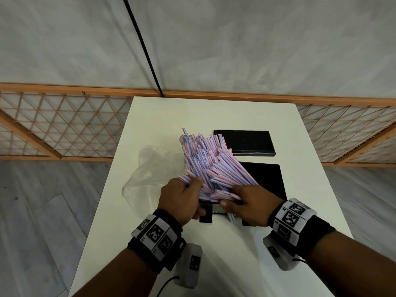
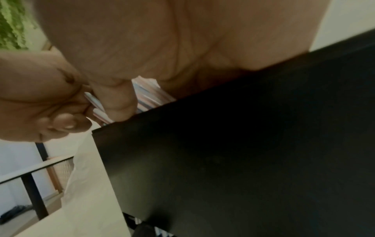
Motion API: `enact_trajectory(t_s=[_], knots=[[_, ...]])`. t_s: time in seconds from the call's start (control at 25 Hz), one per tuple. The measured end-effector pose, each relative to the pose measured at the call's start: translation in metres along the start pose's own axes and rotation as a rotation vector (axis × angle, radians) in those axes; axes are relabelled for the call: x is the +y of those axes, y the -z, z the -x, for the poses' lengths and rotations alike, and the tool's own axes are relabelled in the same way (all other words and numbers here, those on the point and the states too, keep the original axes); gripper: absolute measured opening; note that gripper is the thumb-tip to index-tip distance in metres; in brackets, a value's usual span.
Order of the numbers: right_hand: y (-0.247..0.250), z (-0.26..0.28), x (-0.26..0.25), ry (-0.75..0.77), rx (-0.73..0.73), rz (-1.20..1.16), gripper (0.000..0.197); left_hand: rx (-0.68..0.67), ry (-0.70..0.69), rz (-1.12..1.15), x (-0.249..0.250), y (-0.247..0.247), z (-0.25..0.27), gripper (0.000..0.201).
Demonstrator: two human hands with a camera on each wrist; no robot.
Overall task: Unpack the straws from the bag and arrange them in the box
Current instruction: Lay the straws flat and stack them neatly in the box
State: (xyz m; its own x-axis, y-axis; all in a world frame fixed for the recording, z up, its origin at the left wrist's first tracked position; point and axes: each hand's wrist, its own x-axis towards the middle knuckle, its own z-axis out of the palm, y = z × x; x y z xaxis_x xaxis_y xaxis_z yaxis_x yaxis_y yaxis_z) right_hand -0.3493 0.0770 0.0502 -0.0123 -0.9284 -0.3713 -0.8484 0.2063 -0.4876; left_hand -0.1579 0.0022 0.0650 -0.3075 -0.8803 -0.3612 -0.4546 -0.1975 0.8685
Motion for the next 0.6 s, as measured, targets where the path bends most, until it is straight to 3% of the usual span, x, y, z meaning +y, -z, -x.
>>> enact_trajectory(t_s=[0.12, 0.28, 0.44, 0.52, 0.6], knots=[[0.000, -0.005, 0.000, -0.054, -0.066, -0.041, 0.041, 0.008, 0.021, 0.033, 0.000, -0.002, -0.002, 0.036], [0.001, -0.012, 0.002, -0.011, -0.111, -0.103, 0.047, -0.009, 0.017, 0.117, -0.002, -0.004, -0.002, 0.034], [-0.002, -0.013, 0.000, 0.000, -0.056, -0.129, 0.050, -0.072, 0.092, 0.295, 0.001, -0.006, 0.002, 0.031], [-0.001, -0.013, -0.004, 0.002, -0.030, -0.104, 0.042, -0.067, 0.035, 0.193, -0.002, -0.003, 0.002, 0.029], [-0.001, -0.013, -0.006, 0.004, -0.025, -0.067, 0.034, 0.019, -0.114, -0.057, -0.006, 0.004, 0.001, 0.033]])
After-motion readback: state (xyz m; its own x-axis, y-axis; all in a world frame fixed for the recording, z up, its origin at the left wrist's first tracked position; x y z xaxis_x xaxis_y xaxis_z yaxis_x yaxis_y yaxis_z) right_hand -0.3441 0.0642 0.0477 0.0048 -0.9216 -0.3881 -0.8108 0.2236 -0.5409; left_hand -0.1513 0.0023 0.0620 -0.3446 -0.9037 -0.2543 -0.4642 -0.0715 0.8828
